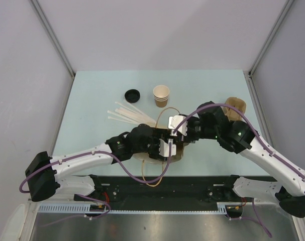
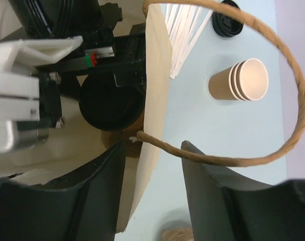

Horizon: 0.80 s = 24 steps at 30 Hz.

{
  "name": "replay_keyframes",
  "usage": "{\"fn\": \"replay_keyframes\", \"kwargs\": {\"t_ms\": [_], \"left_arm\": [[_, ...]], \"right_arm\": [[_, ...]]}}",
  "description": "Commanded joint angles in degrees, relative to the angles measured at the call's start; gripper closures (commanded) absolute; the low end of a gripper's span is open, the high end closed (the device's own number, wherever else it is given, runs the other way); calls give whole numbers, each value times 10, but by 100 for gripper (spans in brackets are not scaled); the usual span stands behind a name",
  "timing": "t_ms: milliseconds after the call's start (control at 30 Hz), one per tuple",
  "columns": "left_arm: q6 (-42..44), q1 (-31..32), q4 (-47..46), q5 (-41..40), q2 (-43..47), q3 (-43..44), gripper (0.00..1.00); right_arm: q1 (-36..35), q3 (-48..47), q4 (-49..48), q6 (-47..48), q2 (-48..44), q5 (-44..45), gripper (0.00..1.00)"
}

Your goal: Pack the takeout coffee

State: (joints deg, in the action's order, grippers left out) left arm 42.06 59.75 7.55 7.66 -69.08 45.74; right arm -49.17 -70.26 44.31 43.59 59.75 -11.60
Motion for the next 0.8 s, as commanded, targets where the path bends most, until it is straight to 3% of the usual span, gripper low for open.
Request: {"fn": "replay_keyframes", "kwargs": {"t_ms": [0,133,367,767], "left_arm": [[-10,4,-4,-1,6,-2,76],[-8,4,-8,-3,7,-6,77],[-7,3,-37,-10,8,-18,77],[8,3,-130,-31,16,-57,77]], "right_arm": [[-9,-32,26,7,27,35,54],[-8,-36,22,19,42,51,100],[-22,-36,-84,30,17,68,100],[-51,-14,-90,30,5,74,100]]}}
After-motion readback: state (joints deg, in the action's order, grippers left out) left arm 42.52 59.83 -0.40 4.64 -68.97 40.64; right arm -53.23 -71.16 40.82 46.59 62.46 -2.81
